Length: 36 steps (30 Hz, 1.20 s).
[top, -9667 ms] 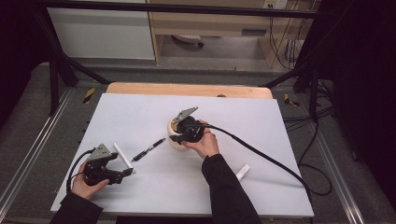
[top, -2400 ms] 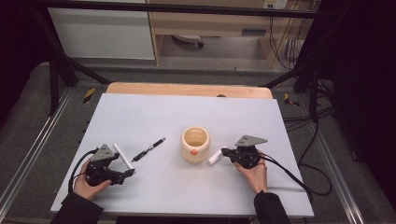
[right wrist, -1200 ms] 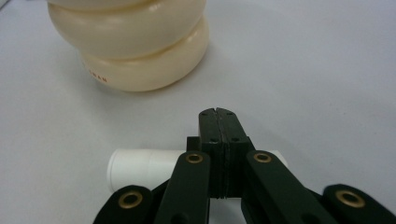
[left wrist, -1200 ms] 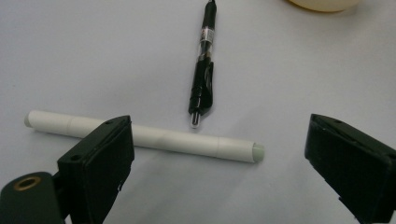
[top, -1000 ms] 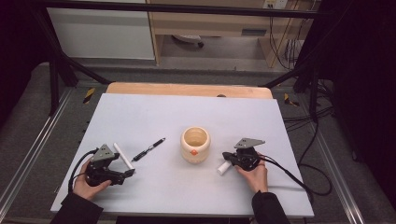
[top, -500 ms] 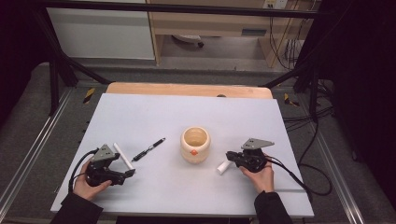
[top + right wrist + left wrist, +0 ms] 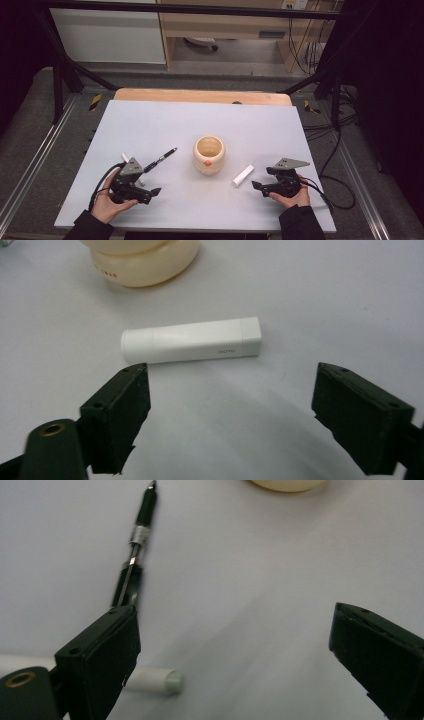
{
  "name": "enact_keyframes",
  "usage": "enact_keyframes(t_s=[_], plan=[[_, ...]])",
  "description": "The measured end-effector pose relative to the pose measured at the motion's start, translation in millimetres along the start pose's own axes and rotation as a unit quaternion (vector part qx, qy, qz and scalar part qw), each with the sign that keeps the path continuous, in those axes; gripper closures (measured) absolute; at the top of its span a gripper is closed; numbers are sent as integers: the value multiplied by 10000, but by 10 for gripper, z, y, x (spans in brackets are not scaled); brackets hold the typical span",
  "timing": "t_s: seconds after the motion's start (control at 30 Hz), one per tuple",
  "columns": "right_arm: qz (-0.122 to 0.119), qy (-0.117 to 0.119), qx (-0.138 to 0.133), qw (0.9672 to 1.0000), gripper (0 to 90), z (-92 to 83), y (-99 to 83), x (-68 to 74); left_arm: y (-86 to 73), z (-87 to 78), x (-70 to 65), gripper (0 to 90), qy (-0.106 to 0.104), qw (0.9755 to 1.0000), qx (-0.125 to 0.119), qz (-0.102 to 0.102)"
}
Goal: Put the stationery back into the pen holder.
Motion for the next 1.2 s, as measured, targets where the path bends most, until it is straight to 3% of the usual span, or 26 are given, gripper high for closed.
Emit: enact_keyframes(t_s=[0.23, 0.5, 0.77, 0.97, 1.03, 1.2], plan=[[-1, 68, 204, 9998, 45, -40, -76, -29, 184, 201, -324, 67, -131, 9995, 121, 253], [112, -8, 273, 9996, 27, -110, -138, -92, 439, 486, -701, 71, -327, 9973, 277, 602], [26, -56, 334, 9994, 21, -122, -162, -118, 674, 706, -1074, 122, -492, 9939, 344, 927], [44, -74, 339, 9994, 20, -135, -167, -123, 794, 841, -1230, 170, -509, 9942, 354, 882], [21, -51, 357, 9993, 19, -133, -172, -121, 814, 902, -1273, 189, -632, 9942, 417, 763], [-5, -60, 397, 9992, 17, -123, -183, -115, 845, 1020, -1347, 246, -654, 9947, 436, 668]])
Point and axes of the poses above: each handheld gripper's, and its own axes: z roughly forward along the jaws, y roughly out of its top, x roughly to its left, the point moved 5 cm from there along z, roughly forward along the jaws, and after that the axes turned 6 degrees about -x, right-handed, at the moved point
